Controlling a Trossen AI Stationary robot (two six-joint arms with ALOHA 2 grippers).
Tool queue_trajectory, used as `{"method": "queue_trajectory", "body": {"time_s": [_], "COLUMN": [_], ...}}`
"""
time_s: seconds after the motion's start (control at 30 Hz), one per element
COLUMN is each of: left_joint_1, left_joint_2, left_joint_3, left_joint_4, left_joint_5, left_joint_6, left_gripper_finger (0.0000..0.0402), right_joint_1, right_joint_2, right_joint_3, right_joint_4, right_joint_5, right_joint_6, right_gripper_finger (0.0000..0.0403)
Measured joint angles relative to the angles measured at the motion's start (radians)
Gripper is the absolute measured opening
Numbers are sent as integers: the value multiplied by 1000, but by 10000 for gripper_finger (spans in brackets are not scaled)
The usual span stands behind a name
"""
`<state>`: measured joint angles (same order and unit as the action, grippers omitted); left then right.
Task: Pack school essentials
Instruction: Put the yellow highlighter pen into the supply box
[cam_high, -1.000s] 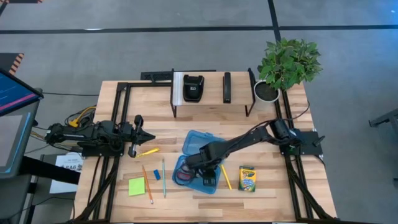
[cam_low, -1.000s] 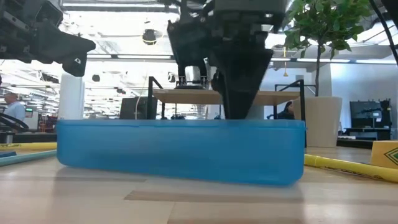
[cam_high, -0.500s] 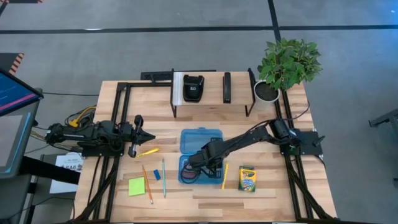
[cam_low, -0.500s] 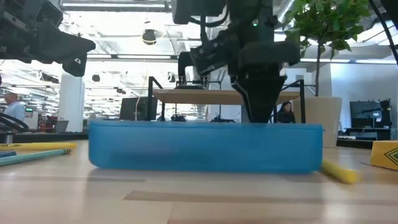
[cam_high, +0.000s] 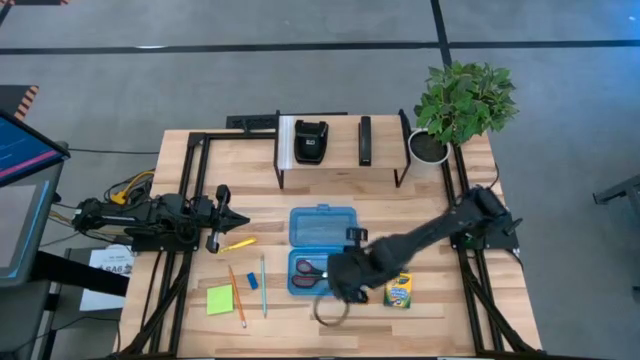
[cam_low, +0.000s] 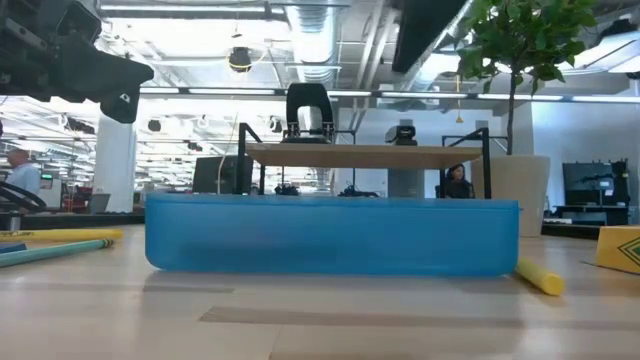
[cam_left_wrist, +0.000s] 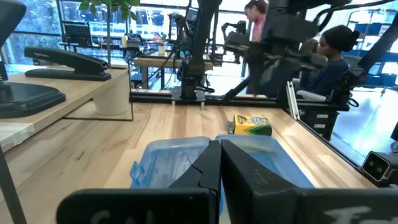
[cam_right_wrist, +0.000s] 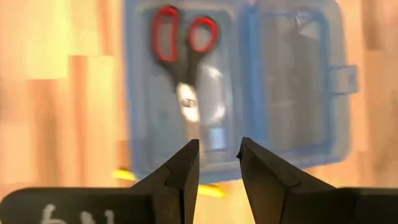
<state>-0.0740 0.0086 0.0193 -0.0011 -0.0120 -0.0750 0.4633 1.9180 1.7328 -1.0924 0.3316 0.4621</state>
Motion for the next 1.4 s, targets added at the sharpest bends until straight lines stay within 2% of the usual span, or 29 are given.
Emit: {"method": "queue_trajectory", "body": {"time_s": [0.17,0.3,0.47,0.63,0.8,0.93,1.1,1.23,1.4], "left_joint_1": [0,0,0,0,0,0,0,0,0], "left_joint_2": [0,0,0,0,0,0,1,18,109], "left_joint_3": [0,0,0,0,0,0,29,123,235], "left_joint_4": [0,0,0,0,1,12,-20,-187,-382], "left_joint_5": [0,0,0,0,-7,-73,-78,-110,-173], "left_joint_6": [0,0,0,-34,-173,-303,-300,-273,-285], "left_gripper_finger": [0,0,0,0,0,0,0,0,0], "right_joint_1": [63,85,111,118,117,114,95,71,42], "right_joint_2": [-129,-262,-411,-507,-550,-551,-545,-545,-545], "right_joint_3": [-192,-392,-612,-758,-823,-824,-824,-824,-824], "right_joint_4": [103,255,512,742,836,843,843,845,851], "right_joint_5": [36,42,46,65,69,75,75,75,75], "right_joint_6": [118,211,222,182,166,158,151,134,127], "right_gripper_finger": [132,126,122,121,121,121,120,120,120]}}
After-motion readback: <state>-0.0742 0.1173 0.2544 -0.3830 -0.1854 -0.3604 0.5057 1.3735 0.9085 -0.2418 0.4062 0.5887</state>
